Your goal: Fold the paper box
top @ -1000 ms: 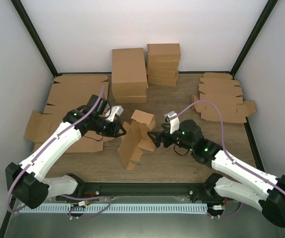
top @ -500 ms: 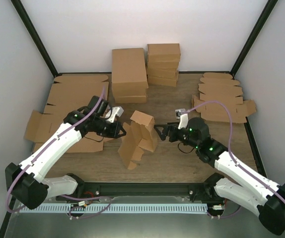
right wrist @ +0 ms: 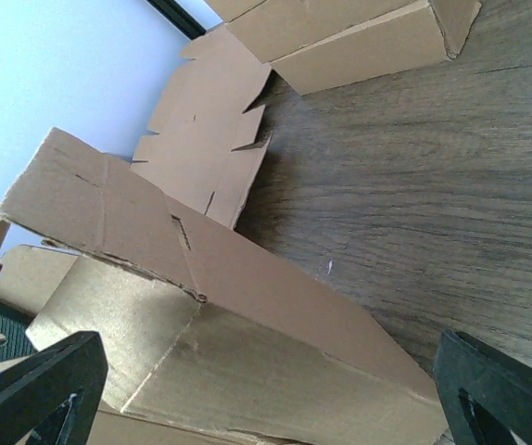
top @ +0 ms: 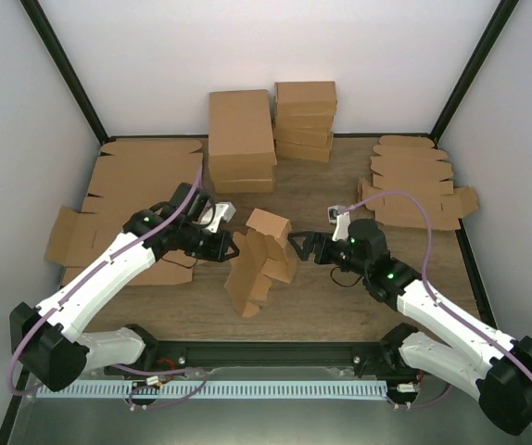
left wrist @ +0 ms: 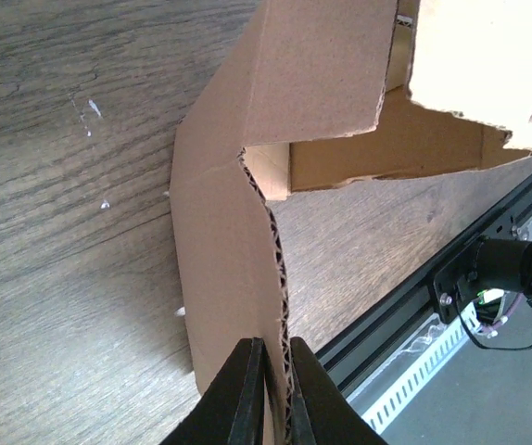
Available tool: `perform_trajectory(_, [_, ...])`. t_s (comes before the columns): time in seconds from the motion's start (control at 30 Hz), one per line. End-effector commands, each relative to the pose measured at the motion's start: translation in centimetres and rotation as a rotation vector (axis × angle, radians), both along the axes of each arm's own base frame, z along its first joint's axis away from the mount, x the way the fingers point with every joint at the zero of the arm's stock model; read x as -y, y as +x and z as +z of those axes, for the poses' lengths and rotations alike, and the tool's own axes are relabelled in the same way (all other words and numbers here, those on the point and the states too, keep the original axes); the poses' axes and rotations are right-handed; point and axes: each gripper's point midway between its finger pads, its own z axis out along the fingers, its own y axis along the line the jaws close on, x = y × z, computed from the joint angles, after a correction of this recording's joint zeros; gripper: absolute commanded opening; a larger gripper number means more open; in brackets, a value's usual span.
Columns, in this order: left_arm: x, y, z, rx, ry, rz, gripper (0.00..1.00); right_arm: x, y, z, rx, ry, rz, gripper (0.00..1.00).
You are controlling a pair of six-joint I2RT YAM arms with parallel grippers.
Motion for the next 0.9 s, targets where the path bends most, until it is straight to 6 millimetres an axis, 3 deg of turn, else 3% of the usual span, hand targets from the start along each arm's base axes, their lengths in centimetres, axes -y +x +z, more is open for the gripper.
perform_trajectory(0.0, [0.4, 0.2, 0.8, 0.052, 0.008, 0.003, 0.09, 0.3, 0.5, 1.2, 0.004, 0.015, -0.029, 1.0])
perform_trajectory(0.2, [0.6, 0.2, 1.2, 0.09, 0.066, 0.0, 0.09, 0.7, 0.8, 2.3, 0.056, -0.045, -0.034, 1.0])
perform_trajectory(0.6, [1.0, 0.3, 1.2, 0.123, 0.132, -0.011, 0.08, 0.6, 2.8, 9.6, 0.306, -0.239, 0.02, 1.0])
perform_trajectory(0.87, [1.1, 0.3, 1.4, 0.133, 0.137, -0.019, 0.08, -1.4, 4.1, 9.5, 0.31, -0.318, 0.13, 0.95])
